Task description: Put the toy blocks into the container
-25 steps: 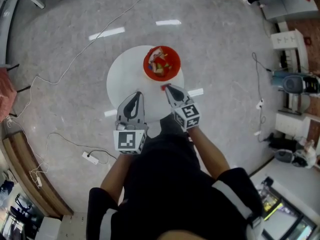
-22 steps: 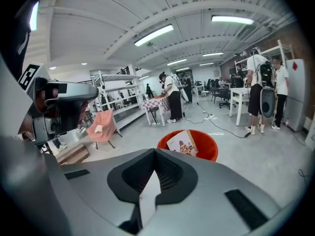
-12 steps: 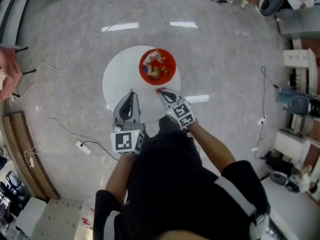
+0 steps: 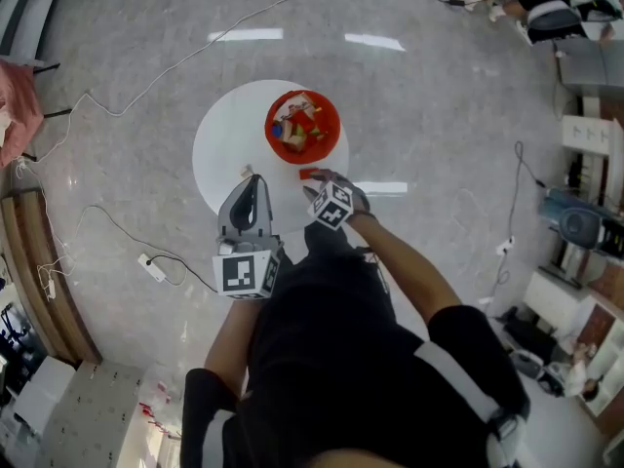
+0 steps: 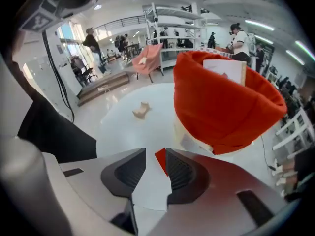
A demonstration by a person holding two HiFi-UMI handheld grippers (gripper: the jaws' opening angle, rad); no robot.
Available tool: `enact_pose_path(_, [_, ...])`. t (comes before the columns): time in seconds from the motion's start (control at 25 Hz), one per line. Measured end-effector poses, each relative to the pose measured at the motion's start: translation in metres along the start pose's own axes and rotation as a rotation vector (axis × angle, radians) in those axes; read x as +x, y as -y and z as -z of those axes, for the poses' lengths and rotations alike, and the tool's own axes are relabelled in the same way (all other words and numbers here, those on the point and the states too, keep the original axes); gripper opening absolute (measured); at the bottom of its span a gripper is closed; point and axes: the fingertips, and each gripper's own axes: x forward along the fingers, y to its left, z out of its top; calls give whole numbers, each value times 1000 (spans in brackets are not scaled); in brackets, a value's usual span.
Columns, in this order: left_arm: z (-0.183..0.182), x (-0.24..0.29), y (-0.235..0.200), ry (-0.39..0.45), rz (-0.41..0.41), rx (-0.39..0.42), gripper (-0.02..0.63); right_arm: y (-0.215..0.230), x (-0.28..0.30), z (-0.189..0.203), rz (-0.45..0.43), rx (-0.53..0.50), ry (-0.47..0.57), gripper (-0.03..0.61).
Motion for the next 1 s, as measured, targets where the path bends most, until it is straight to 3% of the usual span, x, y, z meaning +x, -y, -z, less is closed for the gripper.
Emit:
enact_pose_path(0.12, [-8,5,0,23,-5,-5,-2,7,19,14,13,-93,-75,117])
enact_pose_path(0.28, [-2,5,-7,-3,-11,-21,-2,18,43,32,47,-141,-146,154])
enact_pose_path(0.68, [7,0,-19,-51,-13,-30,-2,29,67,53,41,-91,-240,176])
enact_pose_path(0.8, [10,-2,-26,-74,-20,-7,-2,30,68,52,44,-72,-226,170])
enact_pose_path(0.84, [9,-2,-26,-64,-19,-12,-2,29,67,52,48,-64,-218,142])
enact_pose_path(1.0, [3,-2,-25,-22,0,-36,-2,21,52,46,36,-8,-182,133])
